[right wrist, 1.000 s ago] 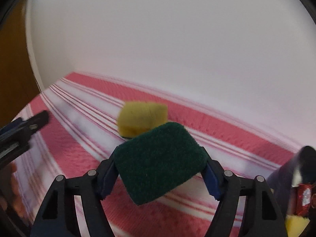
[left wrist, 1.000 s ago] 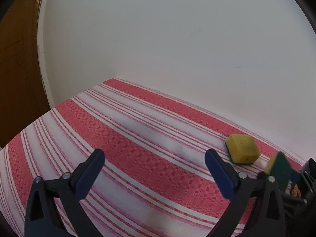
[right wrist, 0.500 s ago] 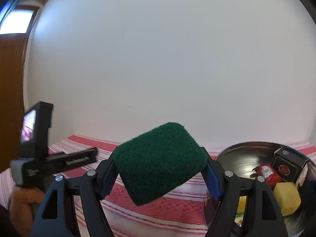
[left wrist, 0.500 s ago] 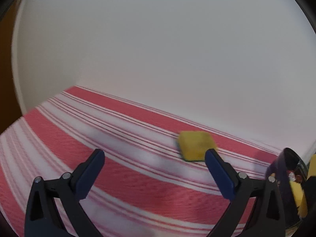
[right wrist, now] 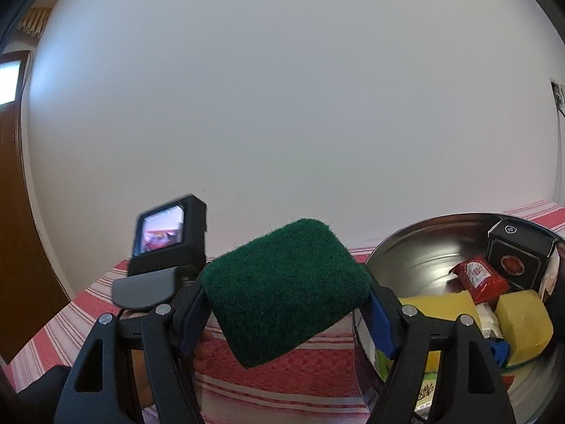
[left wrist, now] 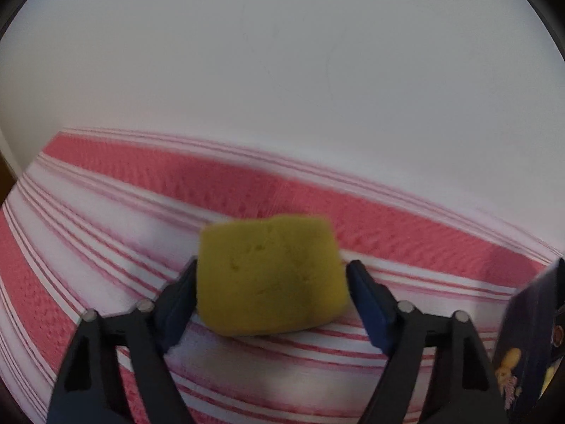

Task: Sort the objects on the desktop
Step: 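Carry the green-topped sponge to the bowl with the right tool while the left tool carries the yellow sponge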

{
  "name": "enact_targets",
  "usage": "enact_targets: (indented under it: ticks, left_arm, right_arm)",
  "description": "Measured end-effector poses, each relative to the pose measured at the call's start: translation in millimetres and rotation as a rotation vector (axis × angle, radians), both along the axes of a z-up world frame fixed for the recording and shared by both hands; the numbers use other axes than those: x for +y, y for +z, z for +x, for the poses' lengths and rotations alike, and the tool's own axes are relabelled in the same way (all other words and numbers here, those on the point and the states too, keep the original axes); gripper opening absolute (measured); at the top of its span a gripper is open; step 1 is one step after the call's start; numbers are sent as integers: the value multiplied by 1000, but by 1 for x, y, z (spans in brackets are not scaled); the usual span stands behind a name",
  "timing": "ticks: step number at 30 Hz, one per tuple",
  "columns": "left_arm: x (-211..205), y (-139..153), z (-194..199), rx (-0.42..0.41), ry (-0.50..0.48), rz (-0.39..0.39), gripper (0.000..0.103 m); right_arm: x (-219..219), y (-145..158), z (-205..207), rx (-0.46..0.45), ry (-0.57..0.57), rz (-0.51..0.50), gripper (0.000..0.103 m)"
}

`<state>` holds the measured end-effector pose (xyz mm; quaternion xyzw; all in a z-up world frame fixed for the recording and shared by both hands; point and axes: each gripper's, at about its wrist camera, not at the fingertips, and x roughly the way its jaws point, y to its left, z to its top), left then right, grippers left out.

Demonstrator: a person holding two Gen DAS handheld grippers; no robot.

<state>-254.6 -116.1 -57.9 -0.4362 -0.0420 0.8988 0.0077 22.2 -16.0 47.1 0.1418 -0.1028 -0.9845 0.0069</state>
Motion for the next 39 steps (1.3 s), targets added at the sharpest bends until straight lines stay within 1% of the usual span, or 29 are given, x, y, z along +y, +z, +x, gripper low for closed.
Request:
enact_targets:
  ticks: [1, 2, 3, 5, 7, 9, 10, 13, 16, 19, 22, 26, 29, 30, 32, 37, 39]
  left_arm:
    - [3, -1, 0, -8, -3, -15, 74]
    - [5, -1, -1, -9, -3, -31, 73]
    - [5, -1, 0, -7, -2, -42, 67]
    - [1, 0, 3, 3, -13, -12, 66]
    - [-6, 3, 11, 23, 4, 13, 66]
    - [-15, 13, 27, 93, 26, 34, 66]
    - [-20, 20, 40, 154, 38, 29, 66]
    - [-26, 35, 73, 282, 59, -32, 66]
    - [-33, 44, 106, 364, 82, -76, 66]
    - [-51, 46, 118, 403, 112, -112, 66]
    - [-71, 46, 132, 413, 147, -93, 66]
    - [-85, 46, 146, 421, 183, -68, 66]
    - [-81, 48, 154, 423, 191, -61, 66]
    - [-73, 50, 157, 422, 193, -60, 66]
    - [-77, 49, 156, 423, 193, -58, 66]
    - [-68, 49, 156, 428, 173, -88, 66]
    - [-62, 53, 161, 436, 168, -98, 66]
  right_arm:
    - [0, 0, 1, -1, 0, 1, 77]
    - [-5, -4, 0, -1, 1, 4, 77]
    - [-6, -4, 0, -1, 3, 10, 77]
    - [-8, -3, 1, 5, 4, 21, 77]
    - [-9, -2, 5, 21, 2, 27, 77]
    - [-10, -1, 9, 42, -1, 33, 77]
    - [-10, 0, 10, 49, -2, 35, 77]
    - [-14, 6, 9, 69, -6, 42, 77]
    - [-17, 8, 14, 103, -5, 49, 77]
    - [-24, 11, 20, 138, 5, 77, 77]
    - [-33, 13, 28, 180, 22, 109, 77]
    - [-44, 16, 38, 222, 40, 142, 77]
    - [-51, 17, 43, 238, 56, 163, 77]
    - [-53, 17, 45, 242, 58, 171, 77]
    - [-55, 17, 48, 249, 56, 180, 77]
    - [-52, 17, 51, 234, 42, 173, 77]
    - [-50, 17, 52, 227, 37, 168, 77]
